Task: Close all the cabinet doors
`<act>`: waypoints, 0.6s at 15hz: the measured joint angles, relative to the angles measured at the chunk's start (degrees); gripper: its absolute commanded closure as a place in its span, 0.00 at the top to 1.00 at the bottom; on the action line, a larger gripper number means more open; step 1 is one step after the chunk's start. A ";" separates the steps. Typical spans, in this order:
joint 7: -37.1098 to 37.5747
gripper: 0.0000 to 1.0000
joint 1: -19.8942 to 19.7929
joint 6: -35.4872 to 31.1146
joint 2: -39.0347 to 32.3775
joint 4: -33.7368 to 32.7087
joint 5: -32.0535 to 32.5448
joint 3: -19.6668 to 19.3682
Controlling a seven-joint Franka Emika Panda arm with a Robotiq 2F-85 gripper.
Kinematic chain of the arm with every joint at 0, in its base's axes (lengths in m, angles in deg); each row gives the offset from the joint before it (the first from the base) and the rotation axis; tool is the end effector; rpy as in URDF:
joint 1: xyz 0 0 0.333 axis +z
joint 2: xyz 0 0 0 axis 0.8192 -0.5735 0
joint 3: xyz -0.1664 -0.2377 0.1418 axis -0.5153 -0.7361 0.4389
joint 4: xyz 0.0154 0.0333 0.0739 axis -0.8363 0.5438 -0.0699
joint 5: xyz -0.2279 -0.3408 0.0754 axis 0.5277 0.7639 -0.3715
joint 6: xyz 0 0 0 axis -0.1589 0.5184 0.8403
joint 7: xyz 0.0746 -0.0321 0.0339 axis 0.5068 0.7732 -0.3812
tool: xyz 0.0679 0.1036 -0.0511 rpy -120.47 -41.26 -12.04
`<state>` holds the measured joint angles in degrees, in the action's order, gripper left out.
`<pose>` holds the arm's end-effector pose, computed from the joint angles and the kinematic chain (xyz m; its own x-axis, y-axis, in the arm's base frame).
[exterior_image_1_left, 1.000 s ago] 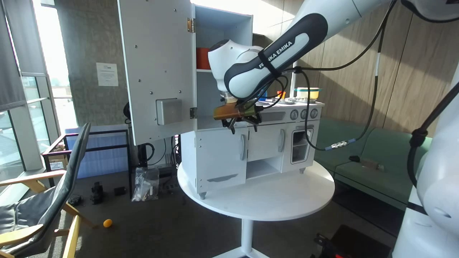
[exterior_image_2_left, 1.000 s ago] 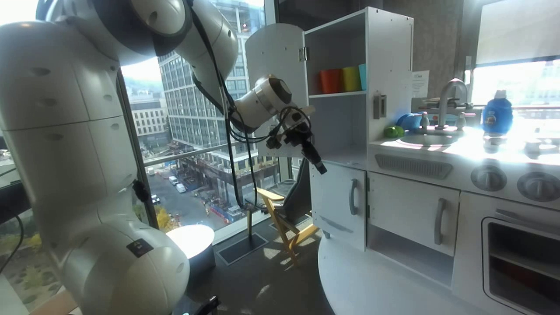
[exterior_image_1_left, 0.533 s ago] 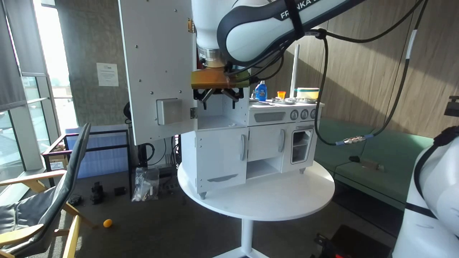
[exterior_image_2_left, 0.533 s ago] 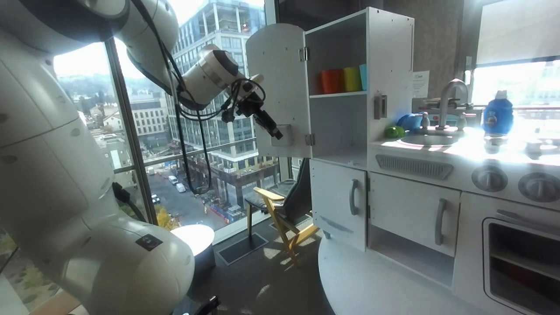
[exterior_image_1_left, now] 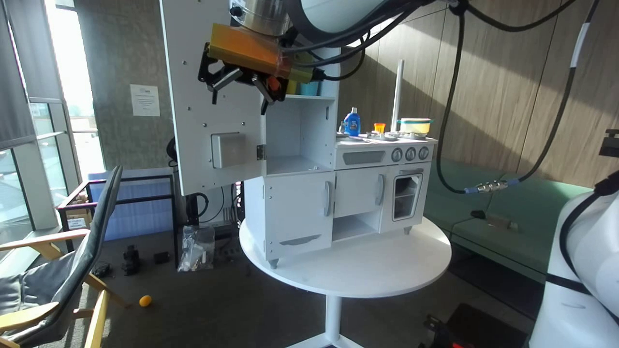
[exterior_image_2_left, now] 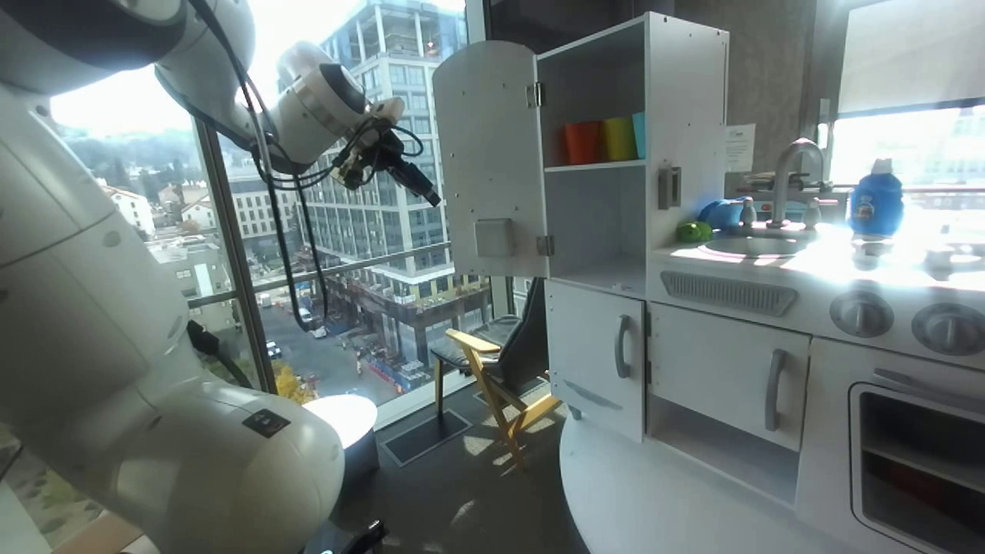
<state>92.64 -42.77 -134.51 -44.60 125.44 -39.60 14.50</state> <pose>0.4603 0.2783 0.5892 0.6464 -0.3800 0.6616 -0.3541 -0.9175 -0.1811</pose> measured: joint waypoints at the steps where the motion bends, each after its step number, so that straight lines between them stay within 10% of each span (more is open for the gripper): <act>1: 0.38 1.00 -0.32 -0.78 -0.84 -1.00 0.00 0.81; 9: 8.05 1.00 -1.62 -3.45 -11.69 -12.22 6.09 6.53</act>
<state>100.69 -44.39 -137.97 -56.29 113.23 -33.51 21.04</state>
